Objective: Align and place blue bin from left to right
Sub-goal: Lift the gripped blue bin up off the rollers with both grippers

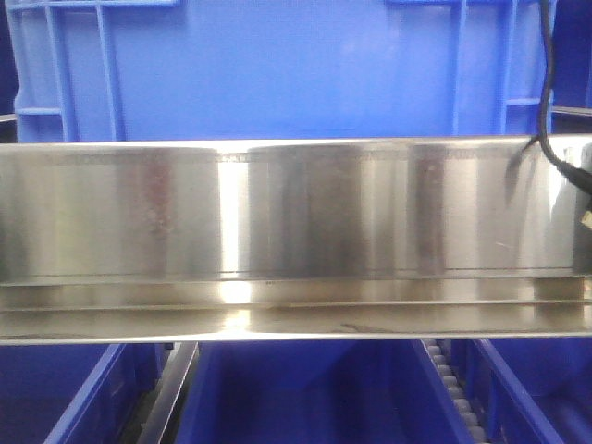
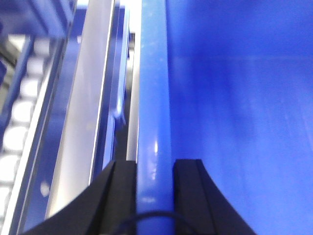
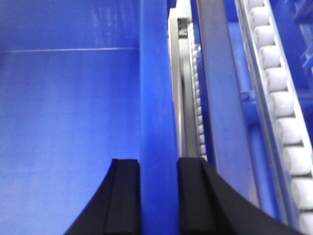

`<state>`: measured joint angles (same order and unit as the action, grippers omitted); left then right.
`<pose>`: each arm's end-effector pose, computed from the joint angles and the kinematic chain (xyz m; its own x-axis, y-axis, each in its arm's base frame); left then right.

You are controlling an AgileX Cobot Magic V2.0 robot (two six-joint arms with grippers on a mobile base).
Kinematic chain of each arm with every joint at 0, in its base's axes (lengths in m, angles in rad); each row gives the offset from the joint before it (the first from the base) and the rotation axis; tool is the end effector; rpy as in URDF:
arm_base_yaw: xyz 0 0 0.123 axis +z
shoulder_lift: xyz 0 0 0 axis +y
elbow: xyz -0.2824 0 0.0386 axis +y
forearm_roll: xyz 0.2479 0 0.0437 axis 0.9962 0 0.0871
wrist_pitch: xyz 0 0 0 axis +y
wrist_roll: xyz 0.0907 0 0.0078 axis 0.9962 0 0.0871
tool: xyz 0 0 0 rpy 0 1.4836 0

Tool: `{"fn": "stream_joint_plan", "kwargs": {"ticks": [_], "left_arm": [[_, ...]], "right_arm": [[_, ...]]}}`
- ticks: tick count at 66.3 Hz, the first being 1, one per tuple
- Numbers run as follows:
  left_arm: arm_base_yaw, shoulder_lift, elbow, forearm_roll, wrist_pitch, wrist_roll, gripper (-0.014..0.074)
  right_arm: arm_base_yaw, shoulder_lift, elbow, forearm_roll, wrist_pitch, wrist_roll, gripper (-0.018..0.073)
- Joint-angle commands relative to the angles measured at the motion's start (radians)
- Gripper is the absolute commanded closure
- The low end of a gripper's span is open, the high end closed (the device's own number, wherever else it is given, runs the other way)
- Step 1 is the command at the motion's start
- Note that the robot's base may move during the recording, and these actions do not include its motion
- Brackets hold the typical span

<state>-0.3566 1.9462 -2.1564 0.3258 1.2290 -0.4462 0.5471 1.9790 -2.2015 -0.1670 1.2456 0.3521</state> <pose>0.4085 -0.1229 0.3972 -0.7538 -0.0522 -0.6550 -0.0914 0.9955 0.0259 0.3774 0.2131 0.3920 -0.7826 -0.1369 -0.6073 -0.2129 0.9756 0.0545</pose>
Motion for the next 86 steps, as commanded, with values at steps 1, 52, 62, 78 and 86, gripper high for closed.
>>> {"fn": "stream_joint_plan", "kwargs": {"ticks": [1, 52, 62, 78, 86], "left_arm": [[-0.01, -0.011, -0.055, 0.012, -0.008, -0.007, 0.0707], [-0.196, -0.237, -0.035, 0.091, -0.008, -0.111, 0.0707], [-0.247, -0.304, 0.06, 0.169, -0.008, -0.161, 0.0707], [-0.258, -0.394, 0.187, 0.18, -0.008, -0.2, 0.0707], [-0.258, -0.44, 0.261, 0.176, -0.008, -0.221, 0.0707]], "right_arm": [[0.015, -0.041, -0.031, -0.04, -0.025, 0.01, 0.0643], [0.2, -0.259, -0.029, -0.188, -0.025, 0.103, 0.0643], [0.233, -0.262, -0.029, -0.195, -0.025, 0.118, 0.0643], [0.292, -0.293, -0.029, -0.258, -0.025, 0.132, 0.0643], [0.3, -0.309, -0.025, -0.26, -0.025, 0.132, 0.0643]]}}
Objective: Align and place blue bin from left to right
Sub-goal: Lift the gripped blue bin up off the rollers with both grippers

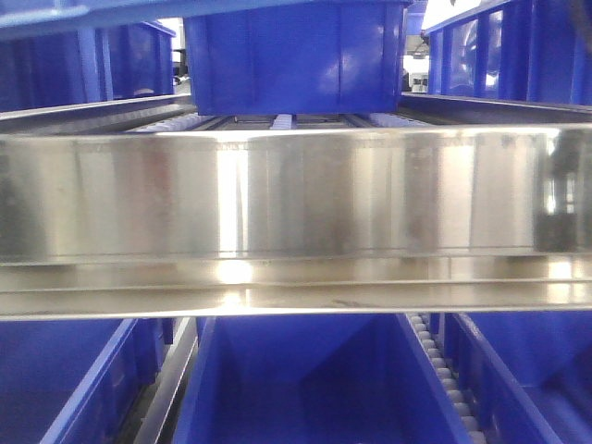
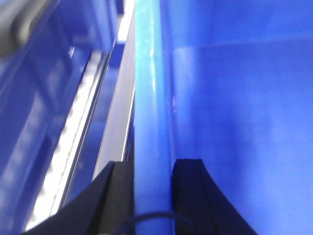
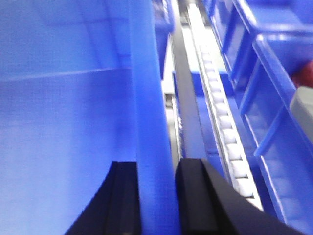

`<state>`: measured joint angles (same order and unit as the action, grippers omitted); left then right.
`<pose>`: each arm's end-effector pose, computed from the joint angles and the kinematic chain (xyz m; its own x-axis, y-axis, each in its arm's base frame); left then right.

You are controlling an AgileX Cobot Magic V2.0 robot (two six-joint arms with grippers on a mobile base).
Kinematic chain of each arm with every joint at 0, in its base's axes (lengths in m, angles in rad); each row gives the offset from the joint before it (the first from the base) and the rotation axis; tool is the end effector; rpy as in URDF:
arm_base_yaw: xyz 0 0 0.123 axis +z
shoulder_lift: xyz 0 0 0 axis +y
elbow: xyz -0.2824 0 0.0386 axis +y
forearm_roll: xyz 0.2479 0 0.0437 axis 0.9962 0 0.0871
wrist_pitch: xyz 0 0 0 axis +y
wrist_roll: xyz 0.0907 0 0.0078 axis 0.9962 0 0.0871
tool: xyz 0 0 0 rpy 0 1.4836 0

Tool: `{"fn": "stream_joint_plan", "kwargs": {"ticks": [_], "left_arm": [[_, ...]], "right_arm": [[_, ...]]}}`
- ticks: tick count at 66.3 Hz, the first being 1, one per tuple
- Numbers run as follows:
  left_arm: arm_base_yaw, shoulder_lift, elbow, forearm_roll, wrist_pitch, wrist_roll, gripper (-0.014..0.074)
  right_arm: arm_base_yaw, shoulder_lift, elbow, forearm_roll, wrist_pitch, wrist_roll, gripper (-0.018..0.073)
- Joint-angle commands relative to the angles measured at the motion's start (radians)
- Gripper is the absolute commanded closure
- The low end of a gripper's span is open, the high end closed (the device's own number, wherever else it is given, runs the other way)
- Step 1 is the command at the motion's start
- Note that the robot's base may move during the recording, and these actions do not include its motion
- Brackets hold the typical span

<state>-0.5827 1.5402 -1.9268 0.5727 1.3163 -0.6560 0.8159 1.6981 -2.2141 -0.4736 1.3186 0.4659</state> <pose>0.2744 -0.1236 0.4849 -0.6026 -0.0873 -0.7932 -0.1408 0.9900 -0.0021 0.2563 0.2138 0.5067 -0.5486 -0.1480 -0.8229 -0.2512 0.9679 -0.0066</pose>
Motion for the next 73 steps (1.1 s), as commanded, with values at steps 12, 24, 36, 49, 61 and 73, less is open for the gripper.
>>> {"fn": "stream_joint_plan", "kwargs": {"ticks": [12, 24, 36, 49, 61, 73], "left_arm": [[-0.032, -0.062, 0.069, -0.066, -0.11, -0.024, 0.0707], [-0.044, -0.064, 0.069, -0.066, -0.102, -0.024, 0.0707], [-0.127, -0.094, 0.079, -0.027, -0.095, -0.036, 0.0707], [-0.234, -0.173, 0.186, 0.072, -0.095, -0.141, 0.0707], [-0.272, -0.229, 0.266, 0.091, -0.102, -0.192, 0.0707], [-0.272, -0.238, 0.268, 0.102, -0.095, -0.192, 0.0707]], "right_arm": [[0.033, -0.093, 0.117, 0.047, -0.098, 0.024, 0.0643], [0.077, -0.227, 0.294, 0.019, -0.098, 0.102, 0.0643], [0.15, -0.336, 0.478, -0.072, -0.119, 0.247, 0.0643], [0.238, -0.414, 0.597, -0.176, -0.13, 0.361, 0.0643], [0.297, -0.438, 0.639, -0.218, -0.105, 0.427, 0.0643], [0.303, -0.443, 0.652, -0.231, -0.098, 0.434, 0.0643]]}}
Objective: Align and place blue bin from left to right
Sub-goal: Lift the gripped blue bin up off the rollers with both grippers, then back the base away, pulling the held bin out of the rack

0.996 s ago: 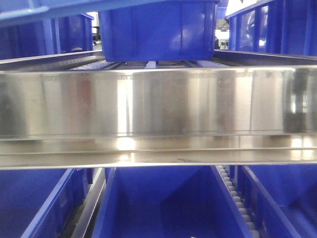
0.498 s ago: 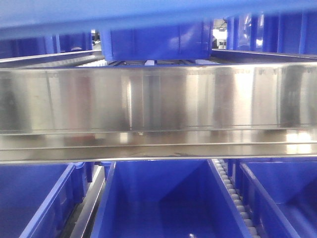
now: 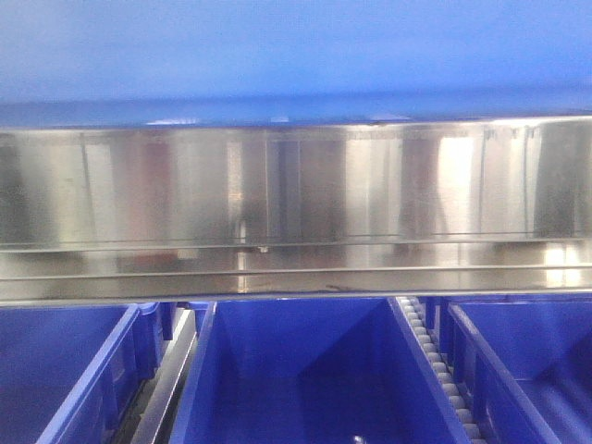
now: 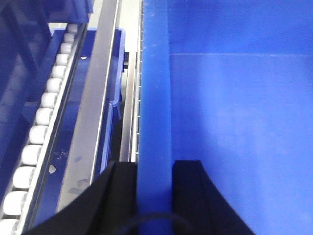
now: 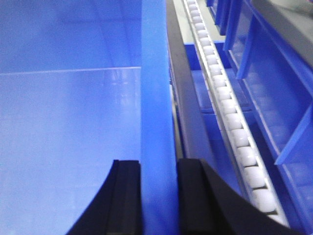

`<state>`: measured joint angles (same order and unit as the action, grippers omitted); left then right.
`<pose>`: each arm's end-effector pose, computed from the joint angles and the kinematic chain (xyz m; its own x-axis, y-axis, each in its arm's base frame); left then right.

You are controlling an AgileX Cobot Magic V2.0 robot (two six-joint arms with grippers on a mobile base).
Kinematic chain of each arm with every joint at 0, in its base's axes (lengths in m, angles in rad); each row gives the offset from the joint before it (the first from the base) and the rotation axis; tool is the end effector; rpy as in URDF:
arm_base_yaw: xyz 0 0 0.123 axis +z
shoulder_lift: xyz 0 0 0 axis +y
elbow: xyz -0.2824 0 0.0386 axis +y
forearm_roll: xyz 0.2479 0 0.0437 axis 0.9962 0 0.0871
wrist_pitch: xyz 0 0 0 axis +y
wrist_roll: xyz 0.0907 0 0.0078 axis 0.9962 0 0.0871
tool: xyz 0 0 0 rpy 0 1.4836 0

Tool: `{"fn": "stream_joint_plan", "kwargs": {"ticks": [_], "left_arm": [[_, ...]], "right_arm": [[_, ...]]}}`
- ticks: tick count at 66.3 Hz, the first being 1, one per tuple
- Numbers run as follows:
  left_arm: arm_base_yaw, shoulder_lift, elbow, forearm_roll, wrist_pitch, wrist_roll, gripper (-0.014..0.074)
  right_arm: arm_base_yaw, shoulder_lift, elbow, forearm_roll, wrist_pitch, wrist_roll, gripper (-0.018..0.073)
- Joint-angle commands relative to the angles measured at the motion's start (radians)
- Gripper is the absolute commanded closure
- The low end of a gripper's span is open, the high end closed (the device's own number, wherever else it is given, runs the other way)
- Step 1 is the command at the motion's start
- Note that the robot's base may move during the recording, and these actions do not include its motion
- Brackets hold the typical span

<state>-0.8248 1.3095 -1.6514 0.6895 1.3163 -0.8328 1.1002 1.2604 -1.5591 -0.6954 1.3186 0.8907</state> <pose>0.1988 -0.1325 0.4777 -0.5721 -0.0632 -0.8177 -0.0539 0.9978 -0.0394 0.1506 0.1713 0.4642 -0.5927 -0.0702 -0.8023 -0.1815 0.9822 0.0481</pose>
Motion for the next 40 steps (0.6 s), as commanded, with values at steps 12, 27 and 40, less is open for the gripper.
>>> {"fn": "stream_joint_plan", "kwargs": {"ticks": [12, 27, 40], "left_arm": [[-0.03, -0.007, -0.007, -0.012, -0.095, -0.015, 0.0707], [-0.03, -0.007, -0.007, -0.013, -0.095, 0.051, 0.0707], [-0.03, -0.007, -0.007, -0.013, -0.095, 0.056, 0.0707]], "right_arm": [[0.019, -0.005, -0.003, -0.009, -0.101, 0.009, 0.0643], [0.019, -0.005, -0.003, -0.009, -0.105, 0.009, 0.0643], [0.019, -0.005, -0.003, -0.009, -0.115, 0.009, 0.0643]]}}
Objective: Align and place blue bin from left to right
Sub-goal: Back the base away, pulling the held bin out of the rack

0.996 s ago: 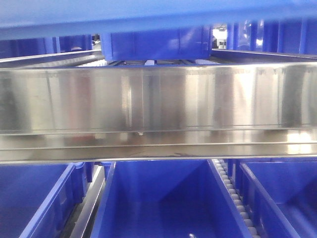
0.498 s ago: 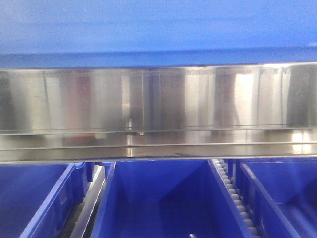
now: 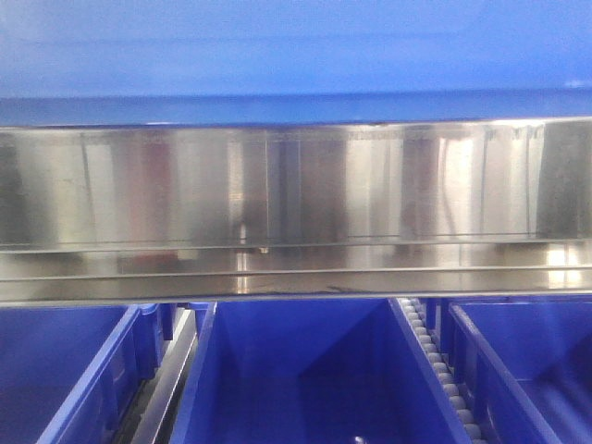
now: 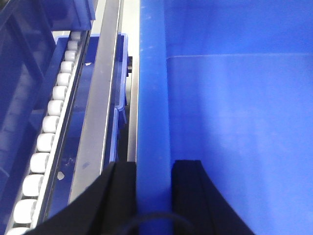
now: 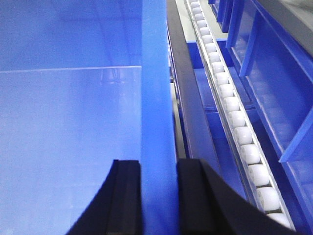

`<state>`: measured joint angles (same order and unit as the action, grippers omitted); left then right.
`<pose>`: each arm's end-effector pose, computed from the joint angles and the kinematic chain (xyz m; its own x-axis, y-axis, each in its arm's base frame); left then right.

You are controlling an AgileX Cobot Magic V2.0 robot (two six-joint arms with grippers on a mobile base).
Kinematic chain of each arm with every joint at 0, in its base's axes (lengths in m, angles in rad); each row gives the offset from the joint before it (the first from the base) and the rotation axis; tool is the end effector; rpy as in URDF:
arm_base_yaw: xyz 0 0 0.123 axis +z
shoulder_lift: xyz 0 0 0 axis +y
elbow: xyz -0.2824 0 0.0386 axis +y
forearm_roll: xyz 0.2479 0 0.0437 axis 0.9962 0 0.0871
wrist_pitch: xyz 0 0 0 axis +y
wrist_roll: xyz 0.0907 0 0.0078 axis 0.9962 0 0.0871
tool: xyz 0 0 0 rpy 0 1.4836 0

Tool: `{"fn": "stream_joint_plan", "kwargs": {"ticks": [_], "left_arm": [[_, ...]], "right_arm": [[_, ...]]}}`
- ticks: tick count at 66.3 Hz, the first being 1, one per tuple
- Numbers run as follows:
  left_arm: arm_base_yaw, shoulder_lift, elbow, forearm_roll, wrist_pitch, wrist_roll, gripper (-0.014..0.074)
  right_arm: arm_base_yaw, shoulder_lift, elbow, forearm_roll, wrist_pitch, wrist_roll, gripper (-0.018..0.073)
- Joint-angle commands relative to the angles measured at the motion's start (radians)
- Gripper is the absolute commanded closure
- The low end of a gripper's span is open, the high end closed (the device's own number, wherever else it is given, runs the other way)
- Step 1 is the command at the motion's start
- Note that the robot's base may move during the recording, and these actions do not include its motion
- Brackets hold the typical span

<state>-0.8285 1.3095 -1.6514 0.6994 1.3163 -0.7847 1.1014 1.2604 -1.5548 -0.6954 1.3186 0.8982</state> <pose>0.1987 -0.1326 0.4782 -0.5686 -0.0104 -0.8225 -0.0268 0.9996 0.0059 0.1505 0.1717 0.4630 -0.5955 -0.0666 -0.8006 -0.1782 0.9827 0.0507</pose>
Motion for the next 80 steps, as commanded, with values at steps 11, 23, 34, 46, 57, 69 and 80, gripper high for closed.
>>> {"fn": "stream_joint_plan", "kwargs": {"ticks": [11, 23, 34, 46, 57, 69, 80], "left_arm": [[-0.026, -0.007, -0.007, -0.023, -0.095, 0.007, 0.0707], [-0.026, -0.007, -0.007, -0.023, -0.095, 0.007, 0.0707], [-0.026, -0.007, -0.007, -0.063, -0.095, -0.006, 0.0707], [-0.027, -0.007, -0.007, -0.099, -0.095, -0.035, 0.0707], [-0.027, -0.007, -0.007, -0.085, -0.095, -0.047, 0.0707], [-0.045, -0.009, -0.005, -0.042, -0.095, -0.075, 0.0707], [-0.134, -0.009, 0.004, 0.064, -0.095, -0.142, 0.0707]], "right_arm": [[0.018, -0.005, -0.007, -0.009, -0.117, 0.001, 0.0643], [0.018, -0.005, -0.007, -0.009, -0.119, 0.001, 0.0643], [0.018, -0.005, -0.007, -0.009, -0.129, 0.001, 0.0643], [0.018, -0.005, -0.007, -0.009, -0.131, 0.001, 0.0643], [0.018, -0.005, -0.007, -0.009, -0.131, 0.001, 0.0643], [0.018, -0.005, -0.007, -0.009, -0.131, 0.001, 0.0643], [0.018, -0.005, -0.007, -0.009, -0.131, 0.001, 0.0643]]}}
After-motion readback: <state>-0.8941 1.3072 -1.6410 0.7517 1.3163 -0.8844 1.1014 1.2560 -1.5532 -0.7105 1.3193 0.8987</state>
